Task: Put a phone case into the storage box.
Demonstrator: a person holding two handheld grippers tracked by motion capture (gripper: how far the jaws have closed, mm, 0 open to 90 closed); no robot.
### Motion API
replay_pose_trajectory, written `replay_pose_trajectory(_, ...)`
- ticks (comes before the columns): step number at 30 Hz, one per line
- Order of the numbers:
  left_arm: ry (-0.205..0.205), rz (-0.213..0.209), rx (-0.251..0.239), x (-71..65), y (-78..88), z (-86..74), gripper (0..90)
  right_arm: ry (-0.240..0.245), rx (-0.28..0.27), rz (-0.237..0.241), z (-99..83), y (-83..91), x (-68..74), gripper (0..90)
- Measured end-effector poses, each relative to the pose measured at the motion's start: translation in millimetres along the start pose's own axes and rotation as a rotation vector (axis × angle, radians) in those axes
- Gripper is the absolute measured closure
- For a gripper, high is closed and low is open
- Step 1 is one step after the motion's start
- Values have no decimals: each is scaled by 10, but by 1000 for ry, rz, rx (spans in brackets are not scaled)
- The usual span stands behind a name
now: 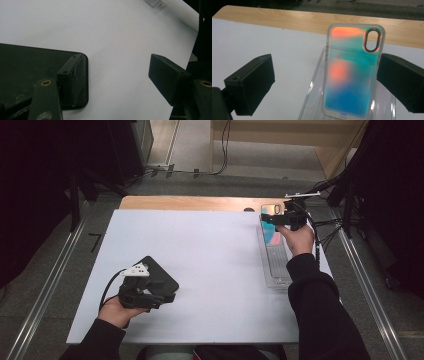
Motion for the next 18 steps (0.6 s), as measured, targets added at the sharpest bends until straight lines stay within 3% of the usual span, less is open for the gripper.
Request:
replay_pose_trajectory(13,28,-2,1,65,-2,56,296,37,9,154,-155,227,510,2)
replay_pose_trajectory(18,33,-5,2,71,-16,78,296,57,22,178,-259,272,660,3)
Point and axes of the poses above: each handheld gripper's, and its own axes: y roughly backward along the jaws, z roughly out of its top, x roughly to its left, the point moved 8 cm from there along -y, roughly forward along the jaws, and after that the axes turned 13 degrees about z, right-handed, at the moved point
